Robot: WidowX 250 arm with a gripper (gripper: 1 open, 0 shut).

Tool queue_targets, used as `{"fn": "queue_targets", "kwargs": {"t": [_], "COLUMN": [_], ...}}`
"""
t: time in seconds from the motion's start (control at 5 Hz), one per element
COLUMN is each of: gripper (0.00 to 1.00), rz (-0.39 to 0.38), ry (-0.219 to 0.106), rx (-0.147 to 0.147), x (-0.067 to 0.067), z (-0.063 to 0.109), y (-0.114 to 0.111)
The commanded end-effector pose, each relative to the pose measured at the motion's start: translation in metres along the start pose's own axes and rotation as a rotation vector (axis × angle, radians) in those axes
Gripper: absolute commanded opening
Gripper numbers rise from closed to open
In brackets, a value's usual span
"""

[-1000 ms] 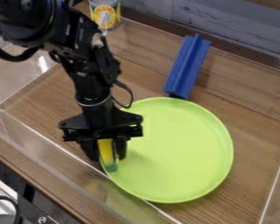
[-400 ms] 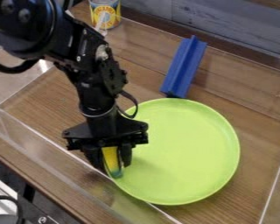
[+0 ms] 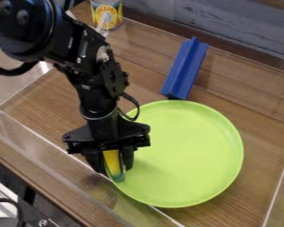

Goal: Put the banana in the green plate

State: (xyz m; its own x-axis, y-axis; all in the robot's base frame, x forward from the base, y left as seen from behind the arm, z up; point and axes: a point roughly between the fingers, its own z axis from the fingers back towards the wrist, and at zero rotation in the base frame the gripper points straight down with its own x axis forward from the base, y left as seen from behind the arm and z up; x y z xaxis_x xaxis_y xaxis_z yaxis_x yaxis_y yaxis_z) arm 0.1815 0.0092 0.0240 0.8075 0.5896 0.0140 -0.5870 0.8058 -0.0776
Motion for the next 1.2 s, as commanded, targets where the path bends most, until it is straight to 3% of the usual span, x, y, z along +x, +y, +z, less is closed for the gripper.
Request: {"fn": "queue_targets", "kwargs": {"t": [0.0, 0.4, 0.6, 1.0], "gripper": [0.00, 0.00, 0.00, 0.00], "rz": [-0.050, -0.134, -0.105, -0.242], "ry": [0.004, 0.011, 0.009, 0.021], "rx": [0.004, 0.004, 0.005, 0.011], "x": [-0.002, 0.004, 0.006, 0.011], "z": [-0.005, -0.006, -0.005, -0.005], "y": [0.002, 0.005, 0.006, 0.010]}}
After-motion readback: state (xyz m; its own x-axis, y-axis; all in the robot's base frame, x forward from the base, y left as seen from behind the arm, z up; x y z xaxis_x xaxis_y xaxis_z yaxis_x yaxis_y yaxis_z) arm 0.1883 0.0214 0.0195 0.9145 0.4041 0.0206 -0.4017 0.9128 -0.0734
